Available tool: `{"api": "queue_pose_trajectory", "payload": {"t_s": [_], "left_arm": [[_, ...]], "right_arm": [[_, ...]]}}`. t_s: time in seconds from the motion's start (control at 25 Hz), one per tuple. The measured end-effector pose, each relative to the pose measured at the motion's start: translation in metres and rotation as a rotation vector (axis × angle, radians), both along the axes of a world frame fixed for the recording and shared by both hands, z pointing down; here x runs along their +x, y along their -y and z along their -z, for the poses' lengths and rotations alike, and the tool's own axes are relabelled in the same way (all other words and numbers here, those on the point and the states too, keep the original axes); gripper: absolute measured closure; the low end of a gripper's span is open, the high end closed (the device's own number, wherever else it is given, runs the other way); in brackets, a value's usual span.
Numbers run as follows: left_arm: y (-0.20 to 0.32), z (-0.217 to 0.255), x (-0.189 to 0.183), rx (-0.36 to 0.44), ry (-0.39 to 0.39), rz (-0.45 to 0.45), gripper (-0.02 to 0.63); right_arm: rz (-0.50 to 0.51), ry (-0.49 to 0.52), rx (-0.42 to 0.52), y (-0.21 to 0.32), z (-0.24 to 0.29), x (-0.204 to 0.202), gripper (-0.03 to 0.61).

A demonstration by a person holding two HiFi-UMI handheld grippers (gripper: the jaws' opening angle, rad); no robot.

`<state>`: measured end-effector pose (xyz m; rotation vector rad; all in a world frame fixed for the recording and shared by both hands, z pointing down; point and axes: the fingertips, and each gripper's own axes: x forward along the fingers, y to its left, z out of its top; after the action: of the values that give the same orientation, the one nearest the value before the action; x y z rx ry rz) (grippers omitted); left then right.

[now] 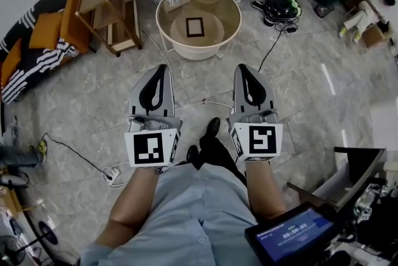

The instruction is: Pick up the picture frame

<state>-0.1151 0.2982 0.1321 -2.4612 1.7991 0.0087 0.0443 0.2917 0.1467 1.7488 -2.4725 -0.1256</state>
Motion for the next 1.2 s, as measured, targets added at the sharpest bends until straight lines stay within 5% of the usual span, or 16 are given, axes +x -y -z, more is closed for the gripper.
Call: {"api": "queue_pose_trajectory", "payload": {"t_s": [0.48, 0.72, 1.2], "left_arm": [[0.128, -0.025, 0.050, -0.059, 0.094, -0.011, 0.603], [0.202, 0.002, 0.087, -0.014, 0.118, -0.014, 0.603], [0.265, 0.014, 0.081, 0.015, 0.113, 0.090, 0.603]], "right_arm": [[0.003, 0.045, -0.073, 0.137, -0.041, 0.041, 0.565], [0.028, 0.069, -0.052, 0.218, -0.024, 0.070, 0.565], [0.087, 0.069, -0.029, 0.303, -0.014, 0.079, 0.565]]}}
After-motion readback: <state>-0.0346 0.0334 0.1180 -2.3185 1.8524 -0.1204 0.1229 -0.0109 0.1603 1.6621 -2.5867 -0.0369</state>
